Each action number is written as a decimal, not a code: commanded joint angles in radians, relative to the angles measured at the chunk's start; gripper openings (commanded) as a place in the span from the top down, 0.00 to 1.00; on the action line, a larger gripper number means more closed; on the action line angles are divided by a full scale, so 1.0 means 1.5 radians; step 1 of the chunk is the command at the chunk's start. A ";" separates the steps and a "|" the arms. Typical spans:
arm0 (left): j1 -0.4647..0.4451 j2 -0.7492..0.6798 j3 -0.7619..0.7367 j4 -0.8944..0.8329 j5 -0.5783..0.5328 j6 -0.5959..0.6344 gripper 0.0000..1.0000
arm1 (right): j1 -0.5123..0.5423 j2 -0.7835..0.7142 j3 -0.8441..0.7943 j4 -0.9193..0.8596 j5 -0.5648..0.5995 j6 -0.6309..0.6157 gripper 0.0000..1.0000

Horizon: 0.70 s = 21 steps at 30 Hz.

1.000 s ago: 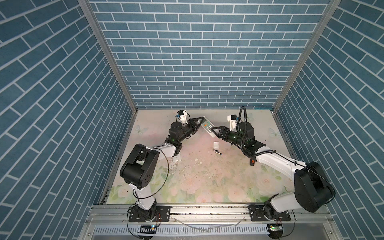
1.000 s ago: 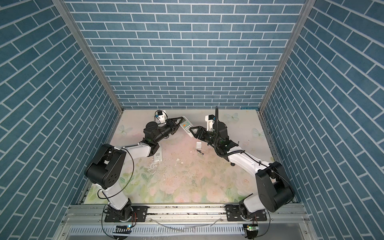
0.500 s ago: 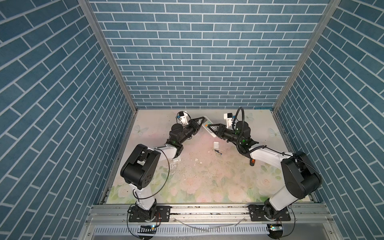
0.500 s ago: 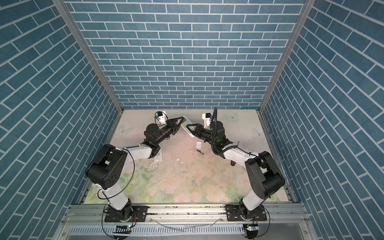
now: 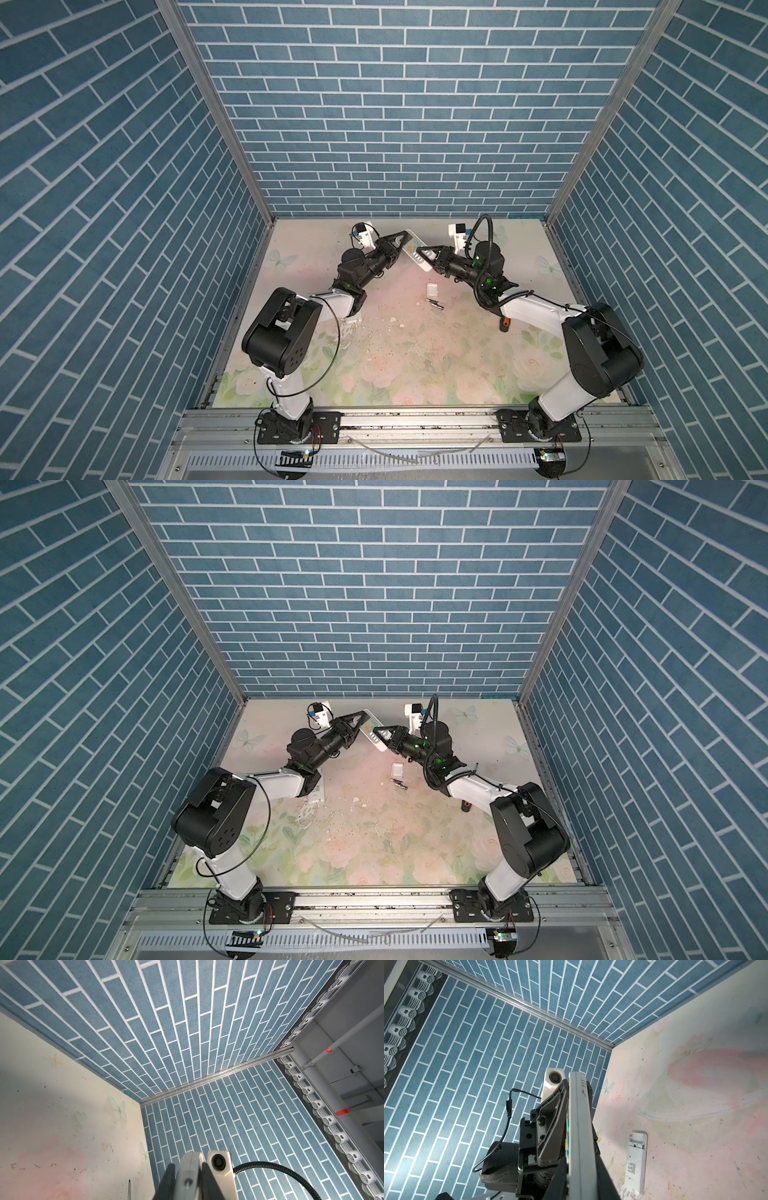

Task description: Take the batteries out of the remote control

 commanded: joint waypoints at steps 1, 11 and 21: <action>-0.007 0.003 -0.013 -0.008 0.012 0.028 0.68 | 0.003 0.006 0.032 0.037 -0.006 -0.011 0.91; 0.008 -0.068 -0.021 -0.125 0.033 0.086 0.49 | 0.000 -0.038 0.037 -0.060 0.002 -0.072 1.00; 0.029 -0.201 -0.005 -0.407 0.053 0.191 0.47 | 0.000 -0.097 0.105 -0.359 0.036 -0.258 1.00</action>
